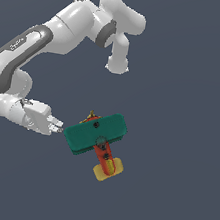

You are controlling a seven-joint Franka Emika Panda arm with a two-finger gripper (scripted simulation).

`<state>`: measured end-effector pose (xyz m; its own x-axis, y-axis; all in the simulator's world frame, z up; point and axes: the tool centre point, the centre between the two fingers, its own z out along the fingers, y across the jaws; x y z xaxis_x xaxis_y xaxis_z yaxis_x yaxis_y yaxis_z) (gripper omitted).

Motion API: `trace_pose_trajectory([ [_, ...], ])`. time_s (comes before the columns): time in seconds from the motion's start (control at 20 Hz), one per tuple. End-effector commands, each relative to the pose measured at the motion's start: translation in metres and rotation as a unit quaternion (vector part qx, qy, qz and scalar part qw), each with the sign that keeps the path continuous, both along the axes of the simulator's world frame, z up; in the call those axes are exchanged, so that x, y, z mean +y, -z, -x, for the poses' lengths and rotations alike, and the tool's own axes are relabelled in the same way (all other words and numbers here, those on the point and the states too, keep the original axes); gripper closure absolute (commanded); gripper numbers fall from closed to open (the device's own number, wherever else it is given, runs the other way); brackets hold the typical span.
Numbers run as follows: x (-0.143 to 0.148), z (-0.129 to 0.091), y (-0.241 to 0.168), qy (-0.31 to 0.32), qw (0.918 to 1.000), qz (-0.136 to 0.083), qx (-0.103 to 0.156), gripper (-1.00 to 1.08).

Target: Pick up the object and move it to a goal position.

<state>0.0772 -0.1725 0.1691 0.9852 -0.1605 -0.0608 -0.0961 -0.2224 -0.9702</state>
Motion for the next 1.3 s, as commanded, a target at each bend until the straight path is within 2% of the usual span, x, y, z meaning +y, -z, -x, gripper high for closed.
trace_pose_trajectory([
  [0.0,0.004,0.000,0.008,-0.003,1.0000,0.000,0.005,-0.20],
  [1.25,0.016,0.000,0.020,-0.011,0.9999,0.007,0.009,-0.20],
])
